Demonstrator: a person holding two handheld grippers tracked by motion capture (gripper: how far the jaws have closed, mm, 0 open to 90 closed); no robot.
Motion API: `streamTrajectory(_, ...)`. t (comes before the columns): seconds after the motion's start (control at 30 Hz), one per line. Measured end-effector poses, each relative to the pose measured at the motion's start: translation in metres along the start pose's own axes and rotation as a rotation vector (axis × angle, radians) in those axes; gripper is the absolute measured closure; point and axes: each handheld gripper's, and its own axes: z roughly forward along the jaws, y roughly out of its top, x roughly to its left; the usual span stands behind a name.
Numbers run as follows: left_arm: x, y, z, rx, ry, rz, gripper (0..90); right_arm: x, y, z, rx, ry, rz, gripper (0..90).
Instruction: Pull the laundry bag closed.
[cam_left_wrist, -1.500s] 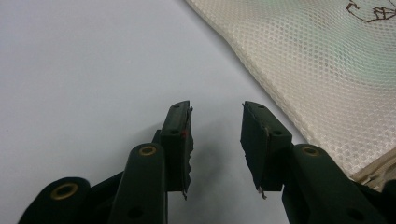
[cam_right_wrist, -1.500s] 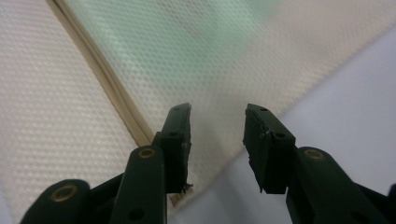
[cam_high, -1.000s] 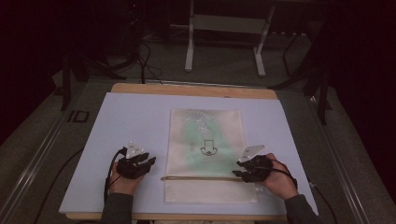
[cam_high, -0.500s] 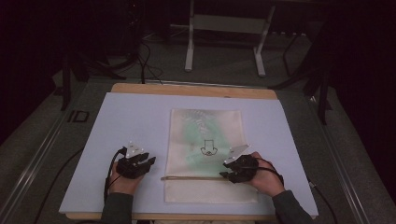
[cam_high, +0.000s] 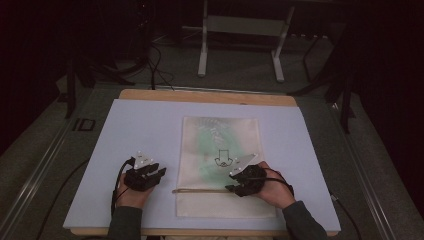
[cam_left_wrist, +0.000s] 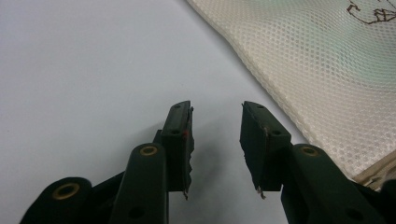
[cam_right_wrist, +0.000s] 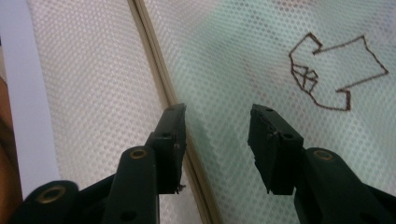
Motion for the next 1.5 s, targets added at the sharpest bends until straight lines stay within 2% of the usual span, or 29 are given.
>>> streamTrajectory(0.4,0.002,0.000,0.000,-0.005,0.004,-0.004,62.9,0.003,0.015,0.011,-0.006,0.028,-0.011,52.0)
streamTrajectory(1.0,0.002,0.000,-0.002,-0.009,0.011,-0.003,62.7,0.015,0.036,0.029,-0.012,0.061,-0.068,47.5)
streamTrajectory(1.17,0.002,0.000,-0.002,-0.014,0.013,0.000,62.7,0.018,0.043,0.035,-0.022,0.074,-0.067,47.6)
streamTrajectory(1.3,0.002,0.000,-0.002,-0.015,0.015,0.001,62.7,0.022,0.047,0.040,-0.036,0.083,-0.090,48.3)
streamTrajectory(1.5,0.002,0.000,-0.002,-0.015,0.015,0.000,62.8,0.027,0.056,0.047,-0.032,0.082,-0.118,55.5)
